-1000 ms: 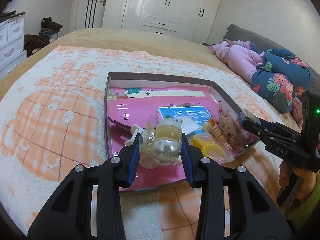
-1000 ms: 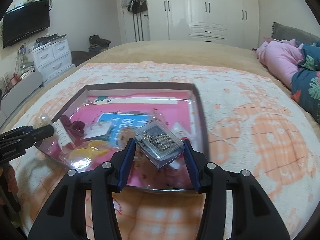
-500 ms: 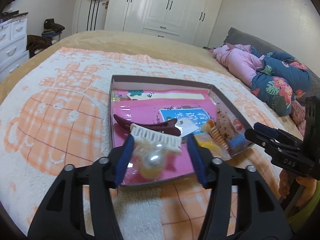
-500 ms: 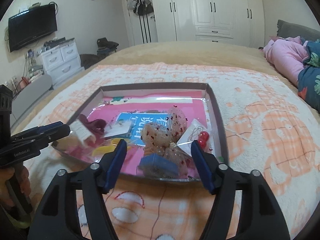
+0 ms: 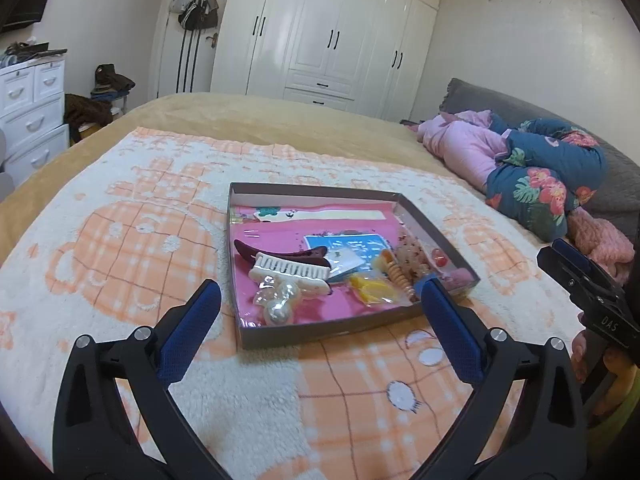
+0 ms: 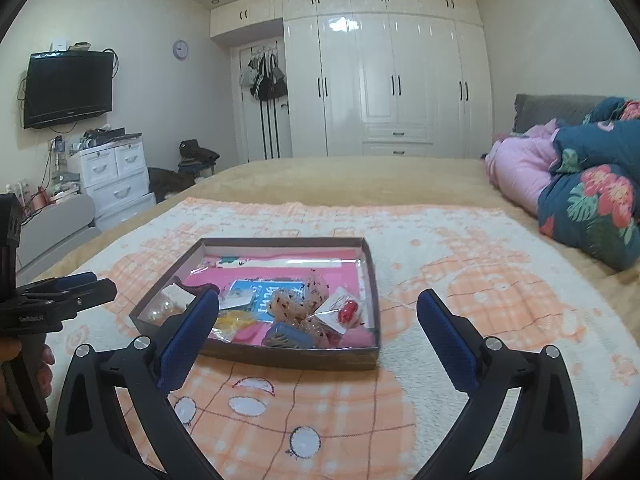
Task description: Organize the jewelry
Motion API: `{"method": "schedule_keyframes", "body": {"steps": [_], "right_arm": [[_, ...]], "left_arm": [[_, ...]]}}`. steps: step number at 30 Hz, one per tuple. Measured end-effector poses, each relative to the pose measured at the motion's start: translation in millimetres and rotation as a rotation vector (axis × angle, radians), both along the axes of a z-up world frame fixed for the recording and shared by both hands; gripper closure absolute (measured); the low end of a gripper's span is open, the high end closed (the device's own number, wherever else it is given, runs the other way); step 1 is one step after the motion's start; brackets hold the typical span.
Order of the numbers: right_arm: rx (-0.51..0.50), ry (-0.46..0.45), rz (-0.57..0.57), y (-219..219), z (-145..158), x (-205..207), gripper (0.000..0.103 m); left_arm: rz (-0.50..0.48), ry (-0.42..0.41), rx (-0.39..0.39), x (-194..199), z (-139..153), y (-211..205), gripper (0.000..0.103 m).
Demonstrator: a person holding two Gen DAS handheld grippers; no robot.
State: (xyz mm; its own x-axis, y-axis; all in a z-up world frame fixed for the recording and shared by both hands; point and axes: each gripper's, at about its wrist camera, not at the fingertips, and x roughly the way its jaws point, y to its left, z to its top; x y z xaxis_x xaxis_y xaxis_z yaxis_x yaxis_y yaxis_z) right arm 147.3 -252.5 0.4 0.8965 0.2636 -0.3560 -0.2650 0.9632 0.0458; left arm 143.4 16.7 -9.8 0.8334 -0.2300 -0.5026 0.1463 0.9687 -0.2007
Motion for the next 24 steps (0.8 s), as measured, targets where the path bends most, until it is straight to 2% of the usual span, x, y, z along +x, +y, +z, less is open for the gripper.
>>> {"method": "schedule_keyframes", "body": {"steps": [9, 16, 24], "right_arm": [[-0.032, -0.054, -0.014, 4, -2, -34, 0.006], [0.003, -0.105, -0.046, -5, -7, -56, 0.006], [-0.015, -0.08, -0.04, -2, -16, -58, 0.006]], "left_arm": [[0.014, -0.032, 0.001, -29, 0, -7, 0.011], [0.022, -0.115, 0.002, -54, 1, -12, 0.011], [0.029, -0.133, 0.022, -59, 0, -18, 0.011]]}}
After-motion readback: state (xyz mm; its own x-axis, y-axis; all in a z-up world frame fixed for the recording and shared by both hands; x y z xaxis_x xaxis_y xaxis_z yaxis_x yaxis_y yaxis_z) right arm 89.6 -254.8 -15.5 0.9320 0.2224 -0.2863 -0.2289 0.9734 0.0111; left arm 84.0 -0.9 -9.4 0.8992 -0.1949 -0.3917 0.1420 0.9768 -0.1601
